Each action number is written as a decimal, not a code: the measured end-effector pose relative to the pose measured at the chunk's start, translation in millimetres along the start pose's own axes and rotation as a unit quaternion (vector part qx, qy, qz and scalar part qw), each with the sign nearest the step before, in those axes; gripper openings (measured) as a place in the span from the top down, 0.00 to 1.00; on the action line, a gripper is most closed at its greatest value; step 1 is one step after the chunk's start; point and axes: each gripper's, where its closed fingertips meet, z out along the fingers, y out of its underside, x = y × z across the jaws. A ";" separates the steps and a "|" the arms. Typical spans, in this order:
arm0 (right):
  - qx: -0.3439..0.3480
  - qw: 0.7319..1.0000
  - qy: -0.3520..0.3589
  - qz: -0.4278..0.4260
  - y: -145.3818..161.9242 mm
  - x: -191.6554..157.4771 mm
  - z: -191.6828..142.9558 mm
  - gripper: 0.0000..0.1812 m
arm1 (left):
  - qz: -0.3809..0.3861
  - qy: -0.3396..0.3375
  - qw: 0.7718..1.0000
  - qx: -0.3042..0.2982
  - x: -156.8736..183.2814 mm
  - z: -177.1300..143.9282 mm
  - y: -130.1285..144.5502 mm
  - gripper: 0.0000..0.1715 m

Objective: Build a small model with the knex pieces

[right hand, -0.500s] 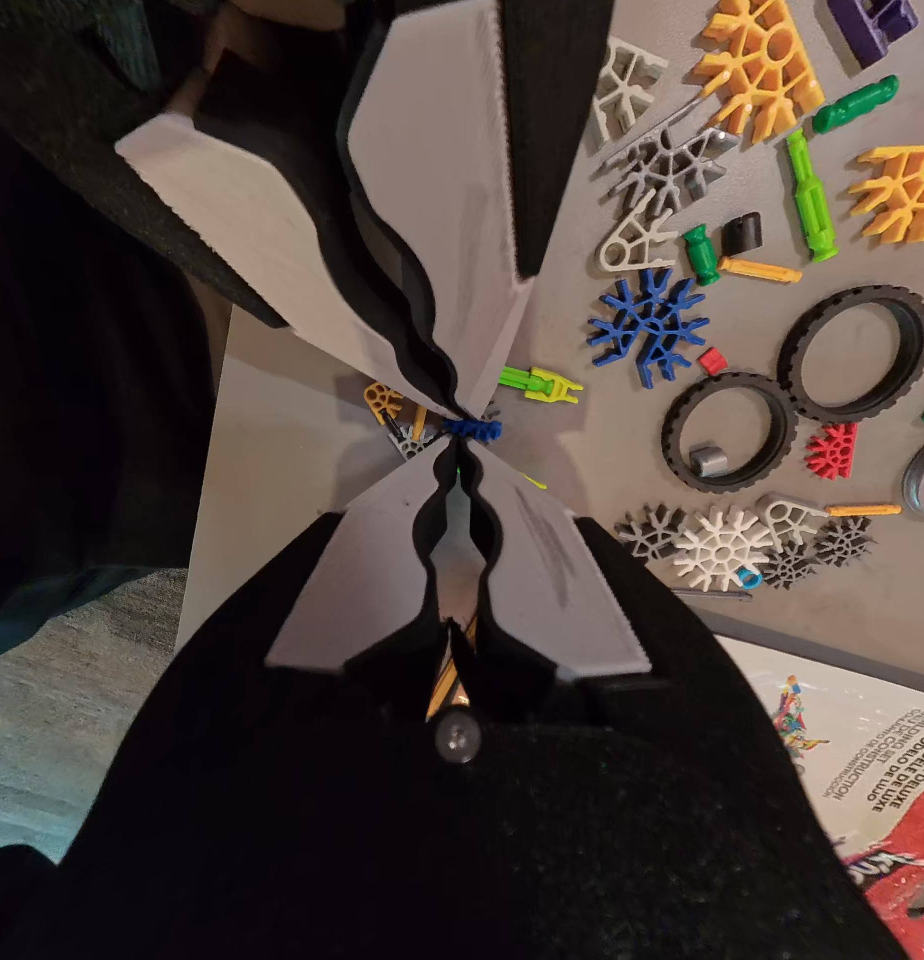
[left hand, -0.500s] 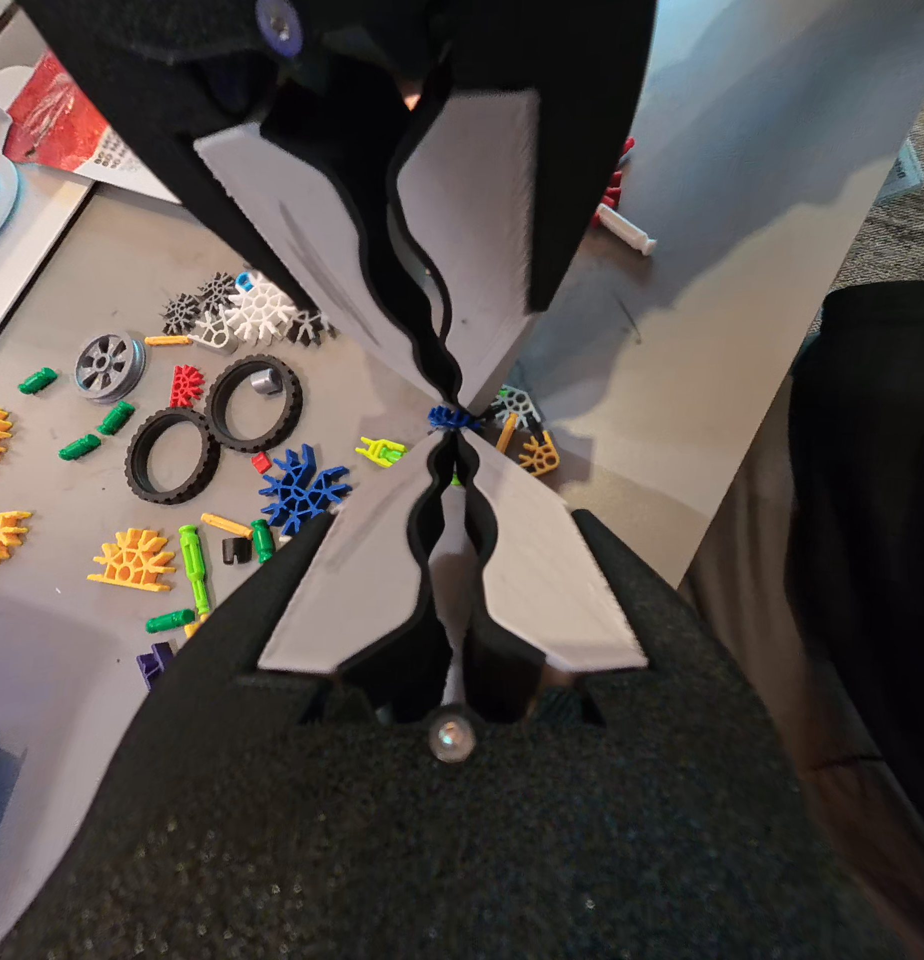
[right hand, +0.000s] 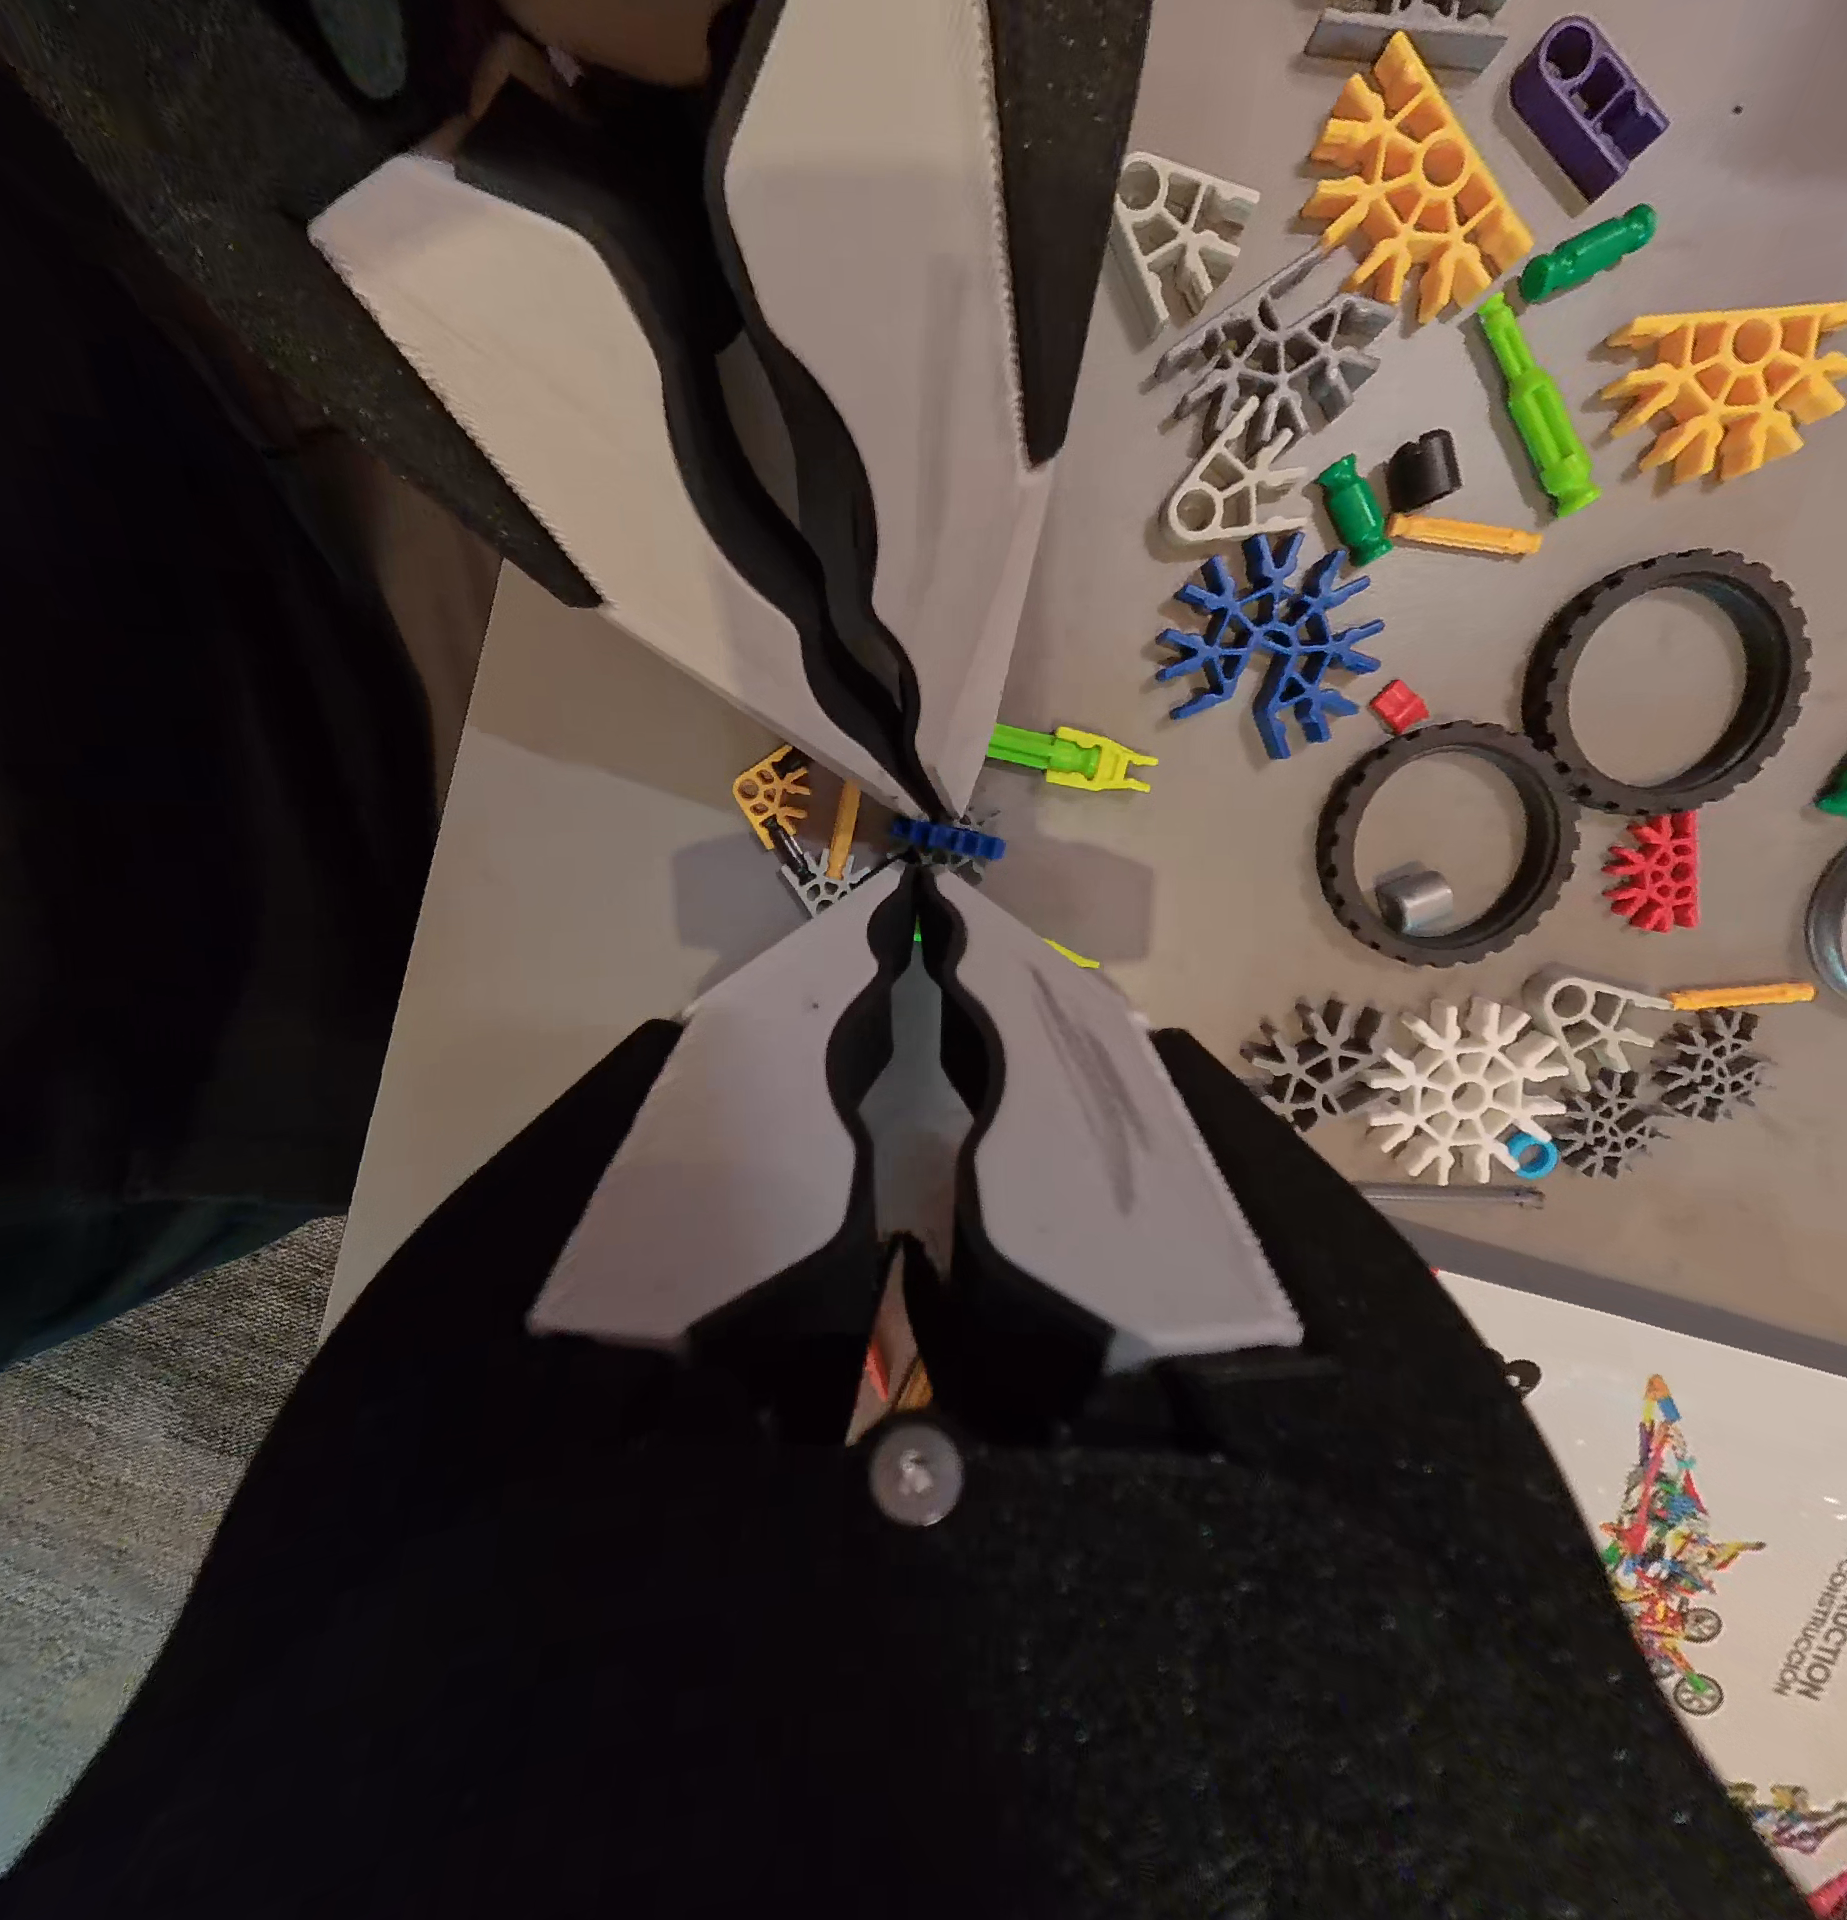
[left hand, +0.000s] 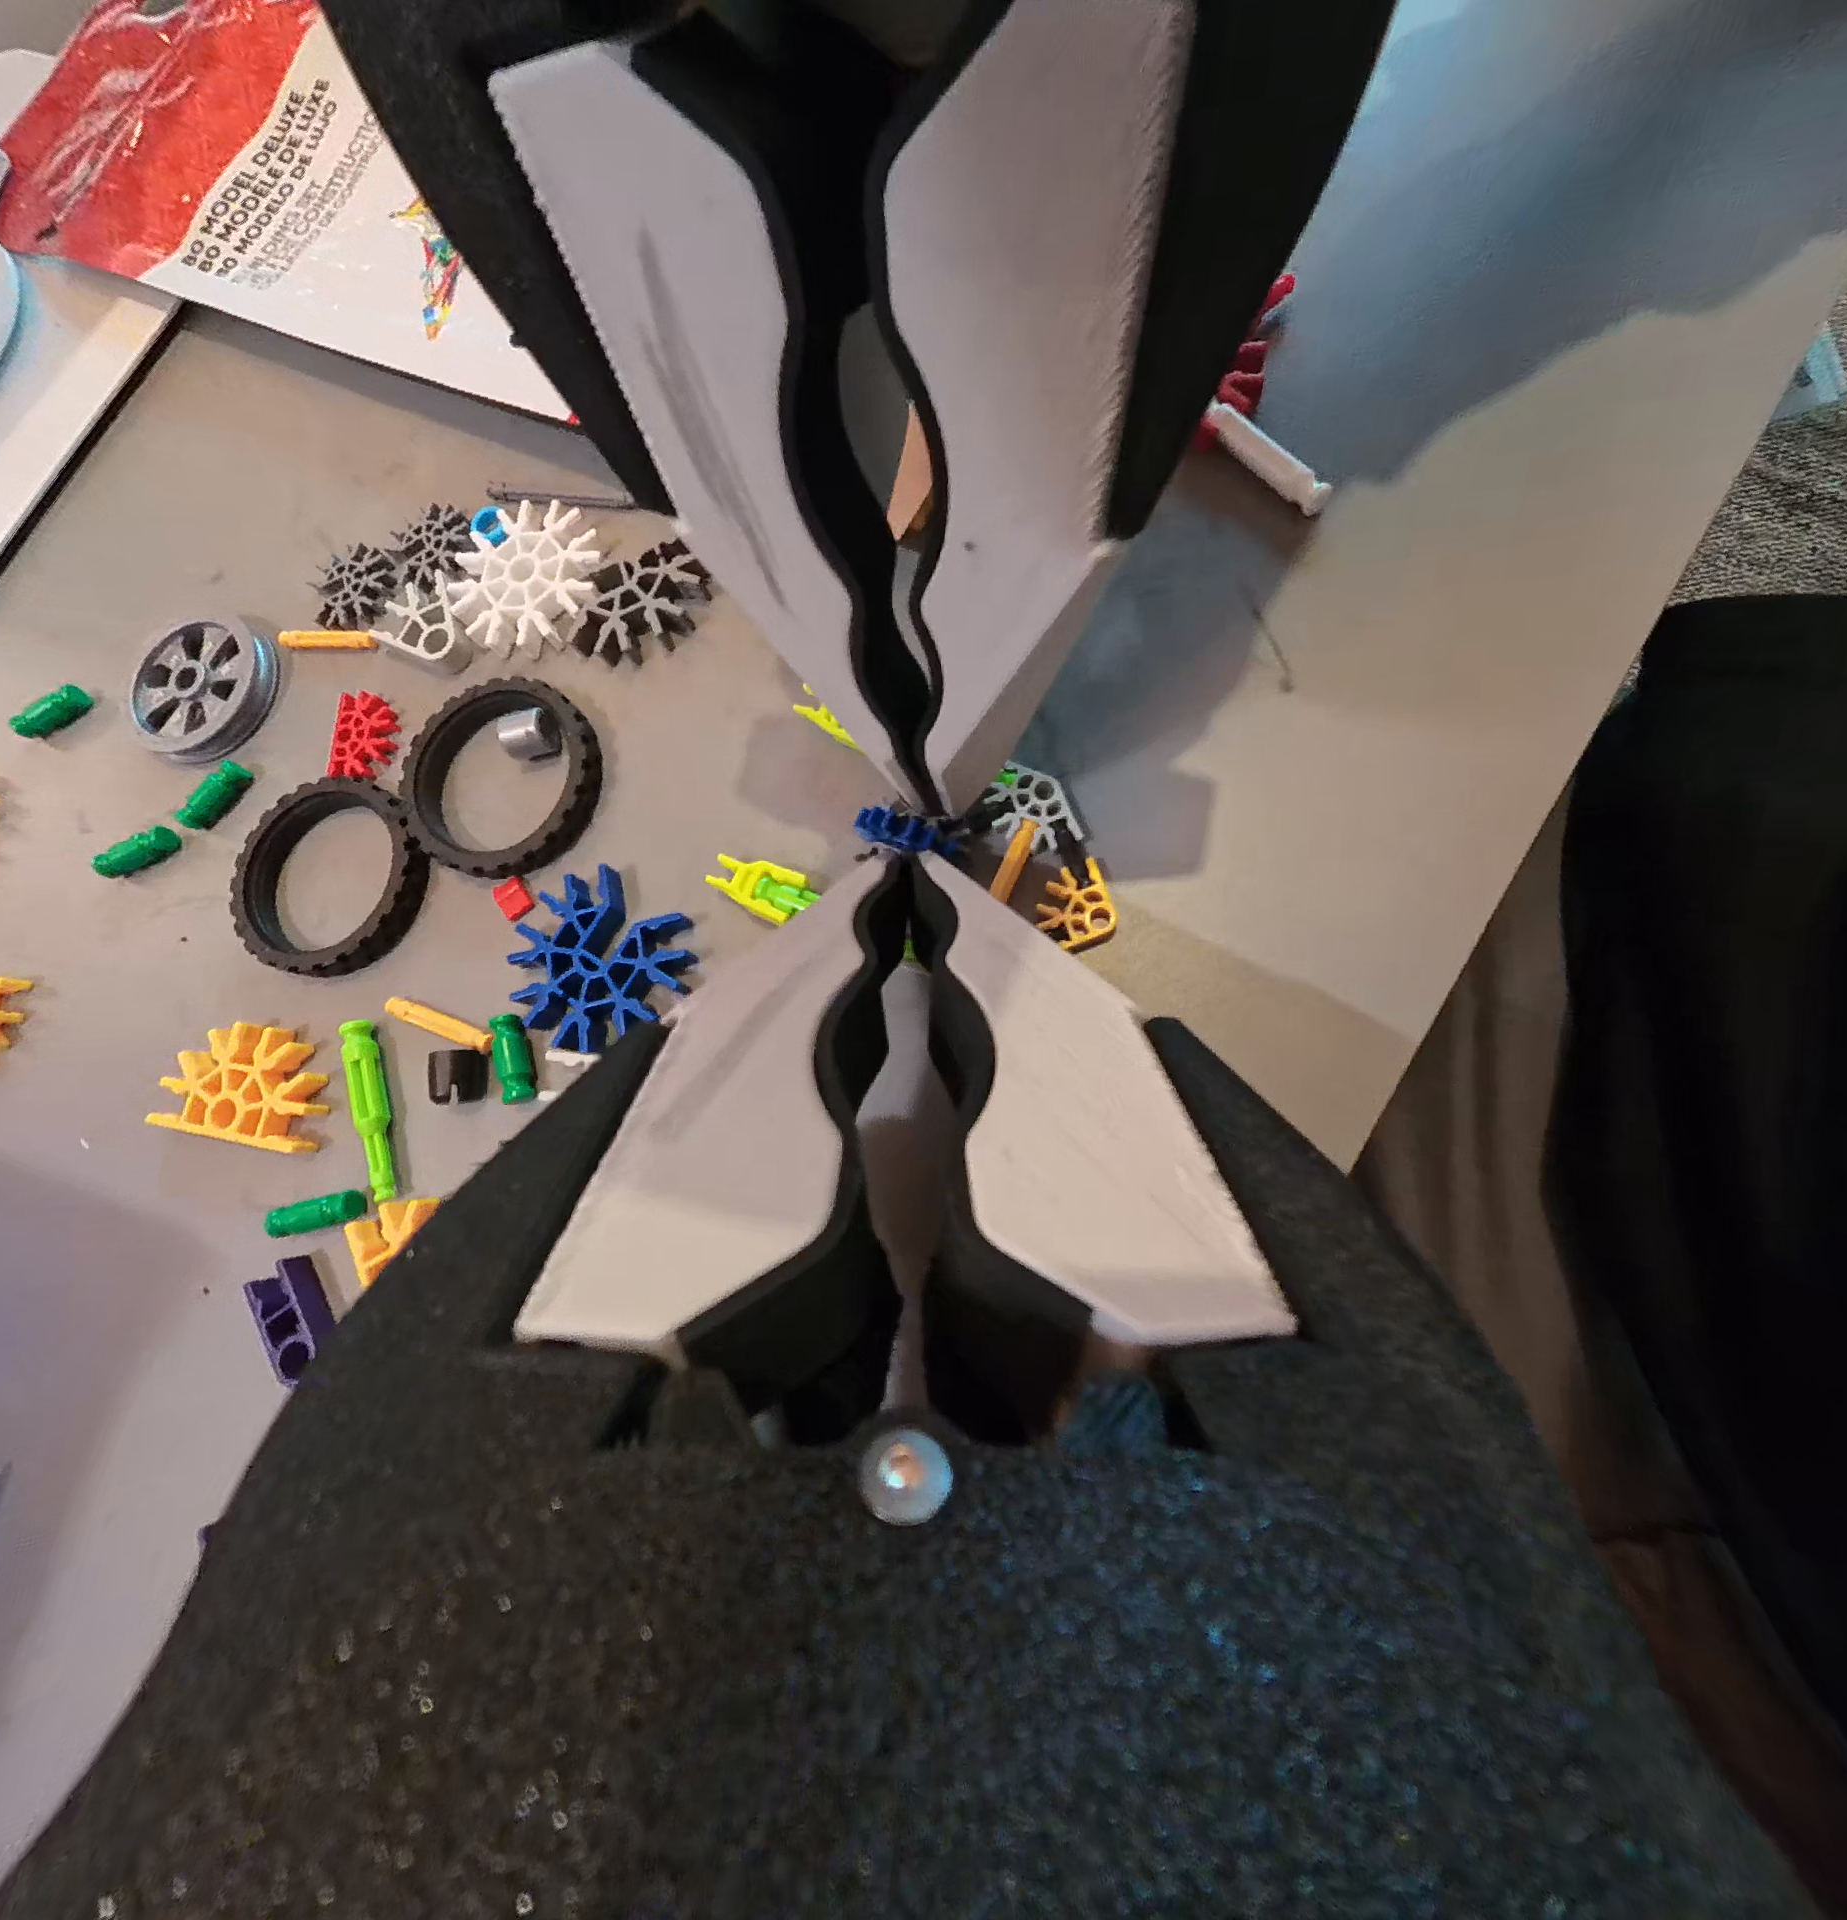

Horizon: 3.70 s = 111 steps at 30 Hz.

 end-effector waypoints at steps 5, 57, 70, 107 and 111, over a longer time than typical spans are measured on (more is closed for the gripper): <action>0.022 1.000 0.006 0.004 -2.4 0.8 -5.0 1.00 | 0.015 -0.013 1.000 0.001 -1.0 -0.2 -1.1 1.00; 0.034 0.977 -0.004 -0.209 -13.9 5.2 3.1 0.97 | 0.062 -0.059 0.996 -0.002 -16.0 -17.6 18.0 1.00; 0.070 0.979 -0.029 -0.190 -22.4 -3.5 -4.1 0.99 | 0.048 -0.065 0.997 0.015 -15.6 -25.9 15.0 0.99; 0.067 0.980 -0.030 -0.184 -27.8 12.1 -17.6 0.93 | 0.036 -0.034 0.999 0.015 -5.9 -28.6 21.9 0.98; 0.056 0.979 -0.040 -0.194 -25.8 7.3 -13.7 0.94 | 0.034 -0.040 0.998 0.020 -8.5 -30.3 20.1 0.98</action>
